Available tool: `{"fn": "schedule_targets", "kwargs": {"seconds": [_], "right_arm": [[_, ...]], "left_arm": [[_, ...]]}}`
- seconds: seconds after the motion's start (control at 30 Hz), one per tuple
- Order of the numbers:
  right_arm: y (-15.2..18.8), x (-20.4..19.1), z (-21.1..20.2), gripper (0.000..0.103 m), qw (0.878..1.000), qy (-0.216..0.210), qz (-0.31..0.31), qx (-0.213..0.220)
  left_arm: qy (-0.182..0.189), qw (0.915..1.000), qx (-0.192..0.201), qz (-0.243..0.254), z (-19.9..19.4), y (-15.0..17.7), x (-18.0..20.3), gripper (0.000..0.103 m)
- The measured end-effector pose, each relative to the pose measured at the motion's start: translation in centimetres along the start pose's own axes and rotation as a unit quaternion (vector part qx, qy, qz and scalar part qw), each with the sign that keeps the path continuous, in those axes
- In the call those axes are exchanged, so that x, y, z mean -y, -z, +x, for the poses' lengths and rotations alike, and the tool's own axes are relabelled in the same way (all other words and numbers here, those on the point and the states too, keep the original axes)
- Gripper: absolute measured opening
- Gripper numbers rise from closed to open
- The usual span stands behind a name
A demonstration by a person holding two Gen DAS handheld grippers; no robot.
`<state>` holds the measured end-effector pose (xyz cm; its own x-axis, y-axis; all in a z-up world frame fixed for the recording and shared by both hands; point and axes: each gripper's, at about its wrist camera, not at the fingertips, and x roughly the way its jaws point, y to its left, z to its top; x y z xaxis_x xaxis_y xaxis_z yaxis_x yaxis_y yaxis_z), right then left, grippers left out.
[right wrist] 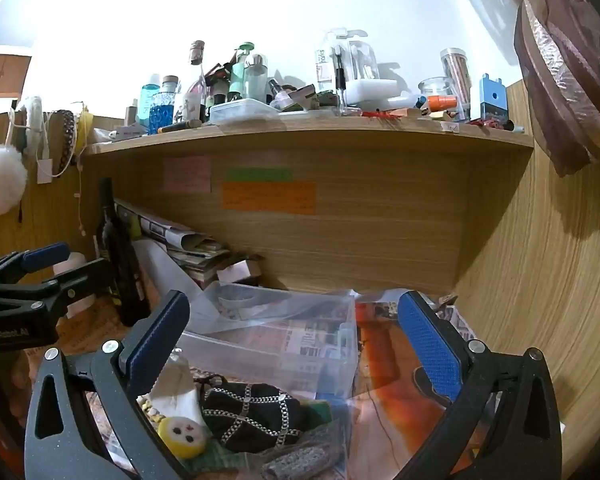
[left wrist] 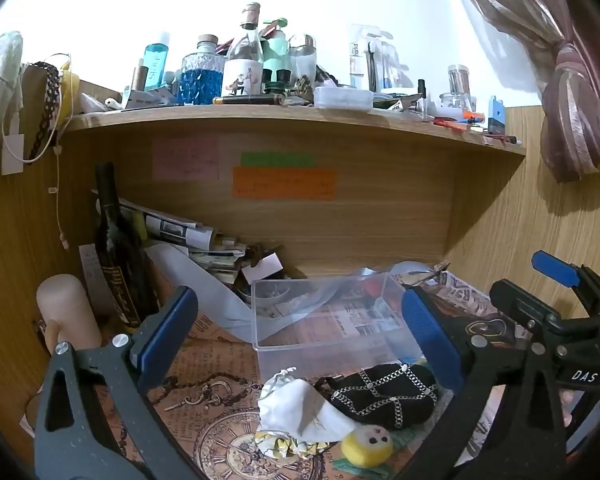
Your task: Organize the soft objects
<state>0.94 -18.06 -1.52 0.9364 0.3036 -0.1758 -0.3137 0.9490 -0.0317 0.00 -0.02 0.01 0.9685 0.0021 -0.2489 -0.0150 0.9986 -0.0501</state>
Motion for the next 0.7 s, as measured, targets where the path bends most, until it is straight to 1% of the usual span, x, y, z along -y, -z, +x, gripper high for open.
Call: {"fn": "schedule_targets", "kwargs": {"seconds": [0.3,0.33,0.7], "right_arm": [[0.06,-0.13,0.2,0.103,1.0,0.001,-0.003,-0.001],[0.29,0.48,0.22,0.103,1.0,-0.002,0.003,-0.001],[0.1,-0.02,0.21,0.103,1.0,-0.003,0.004,-0.002]], "left_arm": [[0.002,1.0,0.0,0.003,-0.06,-0.03,0.08,0.103],[0.001,1.0,0.001,0.005,-0.08,-0.04,0.1,0.103],[0.001,0.9999,0.003,0.011,-0.06,-0.1,0.31,0.103]]}}
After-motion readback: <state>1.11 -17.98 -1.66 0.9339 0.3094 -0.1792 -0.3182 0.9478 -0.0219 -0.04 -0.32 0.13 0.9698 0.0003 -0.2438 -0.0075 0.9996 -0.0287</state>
